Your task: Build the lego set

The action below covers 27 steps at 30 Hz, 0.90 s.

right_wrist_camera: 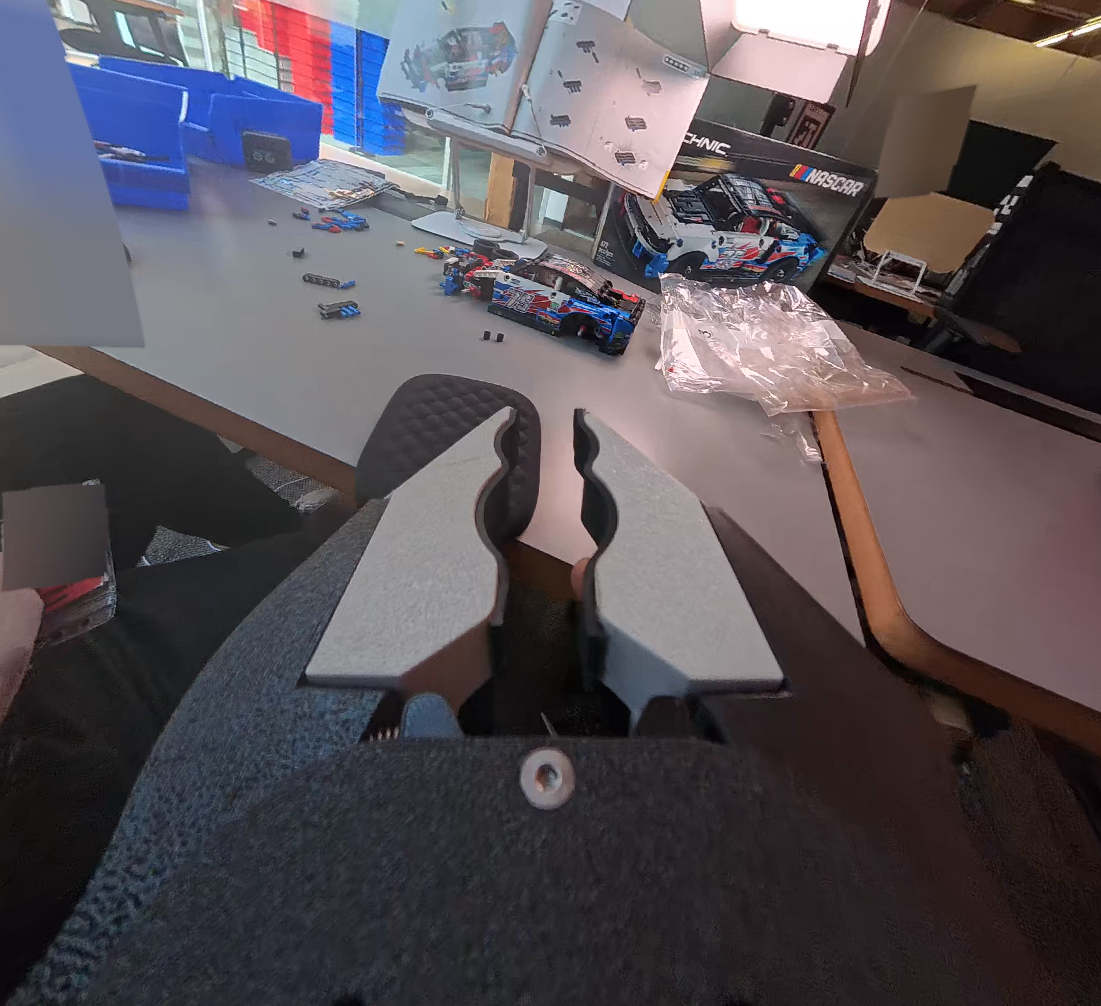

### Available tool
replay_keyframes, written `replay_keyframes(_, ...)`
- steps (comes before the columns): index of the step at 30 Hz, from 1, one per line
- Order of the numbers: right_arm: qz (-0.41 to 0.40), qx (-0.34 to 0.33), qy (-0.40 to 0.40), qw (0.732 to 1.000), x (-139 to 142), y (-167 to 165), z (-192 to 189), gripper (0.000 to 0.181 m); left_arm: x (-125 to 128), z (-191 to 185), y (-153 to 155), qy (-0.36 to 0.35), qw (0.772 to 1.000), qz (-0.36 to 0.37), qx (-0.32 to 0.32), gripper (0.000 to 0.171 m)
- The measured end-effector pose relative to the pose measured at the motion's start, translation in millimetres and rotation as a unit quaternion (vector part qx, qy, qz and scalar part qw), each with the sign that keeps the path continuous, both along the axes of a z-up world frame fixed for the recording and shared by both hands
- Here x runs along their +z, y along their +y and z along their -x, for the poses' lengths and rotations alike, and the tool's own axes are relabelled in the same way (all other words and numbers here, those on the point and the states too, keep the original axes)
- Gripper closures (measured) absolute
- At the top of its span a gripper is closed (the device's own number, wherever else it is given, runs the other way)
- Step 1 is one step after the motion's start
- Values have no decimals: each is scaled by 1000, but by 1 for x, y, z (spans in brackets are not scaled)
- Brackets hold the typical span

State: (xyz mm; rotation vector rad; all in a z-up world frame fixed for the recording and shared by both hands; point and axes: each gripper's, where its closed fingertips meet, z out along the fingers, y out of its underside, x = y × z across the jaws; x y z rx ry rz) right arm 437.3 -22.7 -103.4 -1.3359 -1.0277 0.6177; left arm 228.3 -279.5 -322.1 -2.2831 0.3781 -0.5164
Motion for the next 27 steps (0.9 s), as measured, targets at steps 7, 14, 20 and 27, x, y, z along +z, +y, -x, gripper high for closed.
replay_keyframes(7,27,-12,37,999,-20,13,-28,166,19,-20,14,11,998,-48,-49,158)
replay_keyframes(14,82,6,59,995,-56,23,-32,165,105,37,38,-6,968,-224,115,130)
replay_keyframes(20,115,40,72,990,-59,24,-7,164,126,72,51,36,939,-290,182,132)
replay_keyframes(27,112,97,25,989,-60,9,67,164,138,109,70,28,922,-314,223,134)
